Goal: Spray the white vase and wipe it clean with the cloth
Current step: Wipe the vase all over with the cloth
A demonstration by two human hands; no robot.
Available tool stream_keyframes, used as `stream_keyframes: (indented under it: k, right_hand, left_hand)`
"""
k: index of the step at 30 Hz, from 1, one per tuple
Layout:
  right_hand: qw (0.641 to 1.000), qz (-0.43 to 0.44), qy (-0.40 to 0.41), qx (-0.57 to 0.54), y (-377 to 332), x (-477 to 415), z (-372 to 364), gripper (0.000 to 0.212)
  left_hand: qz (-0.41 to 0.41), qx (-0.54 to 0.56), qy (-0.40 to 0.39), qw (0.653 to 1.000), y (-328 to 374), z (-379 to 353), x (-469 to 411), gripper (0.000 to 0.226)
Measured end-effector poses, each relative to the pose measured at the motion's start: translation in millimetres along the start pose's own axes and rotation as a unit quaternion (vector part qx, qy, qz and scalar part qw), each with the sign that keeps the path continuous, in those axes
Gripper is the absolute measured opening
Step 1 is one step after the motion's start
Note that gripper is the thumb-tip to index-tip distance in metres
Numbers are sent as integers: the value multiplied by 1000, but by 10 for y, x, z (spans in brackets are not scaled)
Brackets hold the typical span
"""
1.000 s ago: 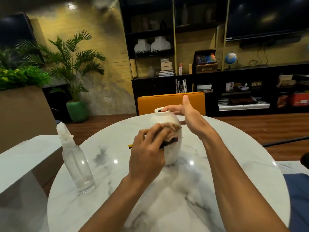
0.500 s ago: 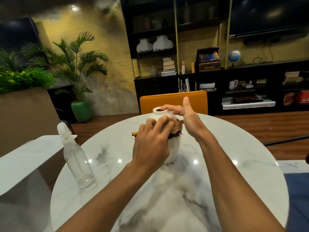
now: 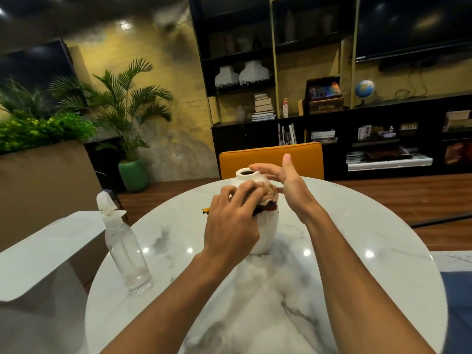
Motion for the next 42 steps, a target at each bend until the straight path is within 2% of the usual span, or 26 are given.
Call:
stream_keyframes:
  k: [3,5,8,10,11,14,18,23,28,32,35,42]
  right_hand:
    - [1000,11,15,-13,71,-31,-19,68]
    - [999,19,23,-17,109,-45,-29,60]
    - [999,28,14,17,164,-41,-35,50]
    - [999,21,6,48,221,-18,-52,55]
    - [998,18,3,55,248,-1,-69,60]
    - [997,16,11,68,286,50,-104,65]
    - [997,18,33,68,306,85,-118,72]
    - [996,23,42,74,303,77,-136,71]
    - [996,28,46,73,312,68,-128,70]
    - [996,27,44,77,311,74,-143,78]
    - [995,30,45,79,328,67,-143,76]
    - [996,29,42,68,301,78,-131,66]
  left_hand:
    - [69,60,19,996,-106,-9,107,49]
    - [140,152,45,977,-176,3,133,45]
    - [275,326,107,898,-273,109,14,33]
    - [360,374,102,848,-390,168,-141,29]
    - [374,374,86,844,-448,194,-221,29]
    - [339,339,5,877,-573,217,-484,30]
    - [259,258,-148,919,-584,222,-761,30]
    - [176,170,-222,944,-427,260,-1011,29]
    - [117,161,-222,954,-442,310,-907,32]
    - [142,195,-201,949,-594,330,-810,34]
    - [159,179,-183,954,-537,242,-885,34]
    - [92,148,-177,969,-395,234,-843,37]
Point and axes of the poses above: each hand's wrist, its own x-axis away from the middle knuckle, its own z-axis out of the back of the hand, y = z × x, the point moved 1 cm from there along -x, towards the middle knuckle, and after that the axes turned 1 degree about y, right-handed, at the moved point
